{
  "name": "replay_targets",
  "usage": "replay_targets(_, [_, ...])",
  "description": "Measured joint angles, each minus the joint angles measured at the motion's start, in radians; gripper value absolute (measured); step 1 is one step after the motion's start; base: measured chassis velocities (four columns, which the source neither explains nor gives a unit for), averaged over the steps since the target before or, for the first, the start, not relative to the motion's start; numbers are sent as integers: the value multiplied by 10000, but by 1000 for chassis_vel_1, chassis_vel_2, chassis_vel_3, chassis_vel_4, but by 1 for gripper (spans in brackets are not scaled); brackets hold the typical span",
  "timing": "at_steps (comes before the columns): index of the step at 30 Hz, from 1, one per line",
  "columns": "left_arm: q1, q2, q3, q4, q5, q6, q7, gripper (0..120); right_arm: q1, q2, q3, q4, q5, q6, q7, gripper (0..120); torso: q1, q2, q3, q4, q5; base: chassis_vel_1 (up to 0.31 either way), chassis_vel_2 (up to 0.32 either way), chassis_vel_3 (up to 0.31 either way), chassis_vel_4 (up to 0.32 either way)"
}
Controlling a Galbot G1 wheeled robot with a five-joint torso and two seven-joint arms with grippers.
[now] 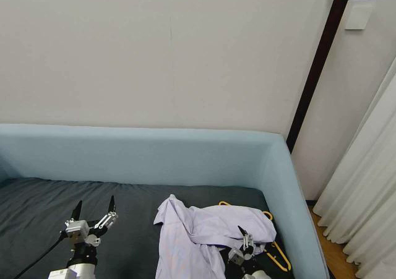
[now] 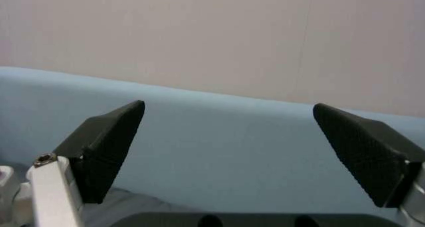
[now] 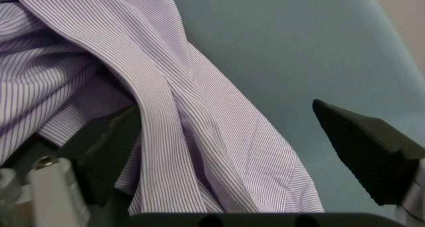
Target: Pick up the clothes from the sofa and hang them on the clothes hanger.
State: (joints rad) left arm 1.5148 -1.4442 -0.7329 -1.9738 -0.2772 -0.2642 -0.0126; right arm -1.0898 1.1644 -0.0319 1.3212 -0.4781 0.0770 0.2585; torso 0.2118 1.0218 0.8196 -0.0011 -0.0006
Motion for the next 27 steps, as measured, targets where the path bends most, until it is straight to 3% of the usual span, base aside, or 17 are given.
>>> replay_targets(12, [-23, 156, -25, 105, -122, -113, -2, 100, -17, 11, 225, -237, 412, 156, -836, 55, 1, 0, 0, -1, 0, 0, 0, 0, 0])
replay_targets(19, [-83, 252, -31, 211, -227, -163, -4, 100, -19, 137, 291, -562, 442, 427, -1484, 25, 0, 0, 0, -1, 0, 0, 0, 0, 0])
replay_targets(27, [-157, 259, -26, 273, -259, -186, -5, 100, 85, 196, 308, -739, 388, 546, -1309, 1, 0, 0, 0, -1, 1, 0, 0, 0, 0])
